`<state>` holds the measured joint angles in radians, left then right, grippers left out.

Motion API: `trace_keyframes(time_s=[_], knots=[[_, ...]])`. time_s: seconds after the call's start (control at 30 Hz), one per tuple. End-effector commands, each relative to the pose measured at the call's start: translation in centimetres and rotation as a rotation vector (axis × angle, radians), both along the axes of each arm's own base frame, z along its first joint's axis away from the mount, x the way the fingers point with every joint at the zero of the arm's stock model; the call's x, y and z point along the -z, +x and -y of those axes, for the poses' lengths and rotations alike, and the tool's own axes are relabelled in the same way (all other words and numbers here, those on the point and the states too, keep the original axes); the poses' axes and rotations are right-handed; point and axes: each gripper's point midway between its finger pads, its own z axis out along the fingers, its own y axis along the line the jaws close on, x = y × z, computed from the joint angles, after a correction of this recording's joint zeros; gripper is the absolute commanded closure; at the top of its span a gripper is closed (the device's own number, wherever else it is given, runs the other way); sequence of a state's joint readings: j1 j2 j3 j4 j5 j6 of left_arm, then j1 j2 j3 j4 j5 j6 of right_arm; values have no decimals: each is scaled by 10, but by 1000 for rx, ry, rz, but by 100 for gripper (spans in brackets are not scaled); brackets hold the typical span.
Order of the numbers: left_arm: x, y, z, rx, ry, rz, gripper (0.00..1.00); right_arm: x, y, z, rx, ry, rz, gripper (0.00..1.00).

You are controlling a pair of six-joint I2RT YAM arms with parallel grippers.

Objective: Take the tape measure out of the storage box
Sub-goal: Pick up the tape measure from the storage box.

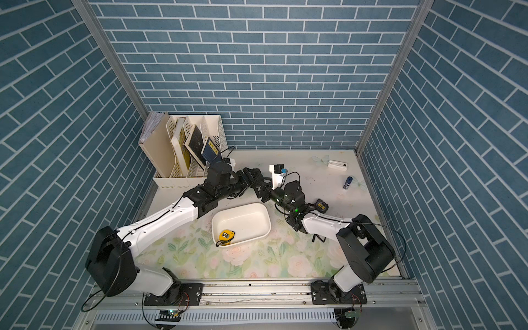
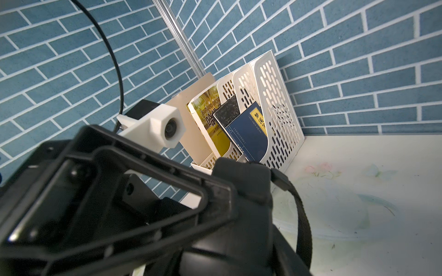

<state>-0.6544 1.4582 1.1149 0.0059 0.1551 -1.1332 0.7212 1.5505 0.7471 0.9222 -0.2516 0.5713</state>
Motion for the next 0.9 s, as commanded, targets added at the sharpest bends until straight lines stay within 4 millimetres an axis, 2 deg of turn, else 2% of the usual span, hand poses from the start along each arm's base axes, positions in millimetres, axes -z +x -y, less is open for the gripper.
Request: trace_keyframes(time_s=[0.0,0.1,0.2,0.27,0.43,0.57,0.67,0.8,0.87], knots=[[-30,-11,11,73,-63,69,46,-12,-2,-4,6,-3,46,100],[-32,-11,8,69,-54,78,21,-11,-2,0,24,-16,42,100],[-30,-11,6,66,-43,73,6,-14,-2,5,44,-21,50,100],[-28,-10,6,68,-40,71,2,-16,-3,7,48,-21,53,100],[-26,-9,4,72,-32,67,0,-19,-2,12,74,-30,58,100],[-18,-9,-7,67,40,56,0,-11,10,30,169,-100,29,100],[-3,-11,-26,52,162,24,0,2,27,57,273,-146,-35,100],[19,-21,-54,37,341,-20,0,34,50,103,375,-163,-190,100],[29,-28,-63,45,403,-44,0,49,57,119,403,-169,-259,100]])
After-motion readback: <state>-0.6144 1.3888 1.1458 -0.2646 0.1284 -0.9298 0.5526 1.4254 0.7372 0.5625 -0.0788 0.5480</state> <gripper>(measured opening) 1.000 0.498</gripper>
